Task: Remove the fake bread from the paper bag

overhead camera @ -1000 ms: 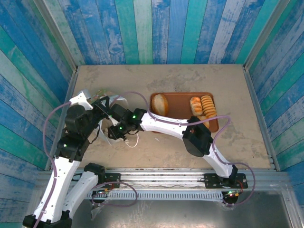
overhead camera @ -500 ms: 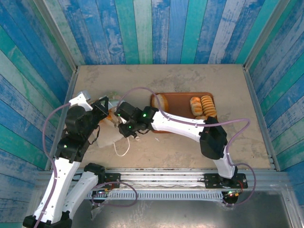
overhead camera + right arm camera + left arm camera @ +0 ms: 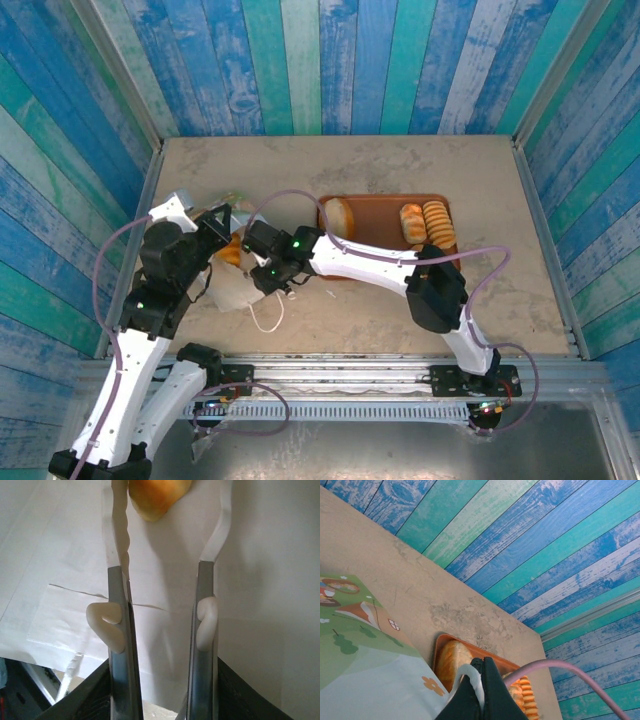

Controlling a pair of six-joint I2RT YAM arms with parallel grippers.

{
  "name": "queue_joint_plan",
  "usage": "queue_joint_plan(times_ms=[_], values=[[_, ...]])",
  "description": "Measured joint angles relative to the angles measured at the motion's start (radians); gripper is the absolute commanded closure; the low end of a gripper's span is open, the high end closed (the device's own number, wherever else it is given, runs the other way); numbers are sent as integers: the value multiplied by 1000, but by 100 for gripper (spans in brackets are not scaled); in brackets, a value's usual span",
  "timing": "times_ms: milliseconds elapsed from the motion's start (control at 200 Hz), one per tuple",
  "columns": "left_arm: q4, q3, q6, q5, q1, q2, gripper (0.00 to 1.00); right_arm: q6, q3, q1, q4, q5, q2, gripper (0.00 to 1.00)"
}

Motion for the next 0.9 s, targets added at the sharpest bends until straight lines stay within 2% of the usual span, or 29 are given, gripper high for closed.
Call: queue_joint_plan(times_ms=[210,476,566,711,902], values=[[1,-1,-3,10,0,0,100,-2,34,-10,-17,-3,21,46],[2,-2,-3,10,0,0,100,-2,69,-23,-17,-3,45,45],[2,-2,-3,10,0,0,100,0,71,-24,-17,-3,53,49],[1,-5,-3,9,0,-5,100,1,71,-25,-17,-7,58,60],[1,-7,-3,8,0,-8,100,-6,59,-25,-5,-21,51,65]])
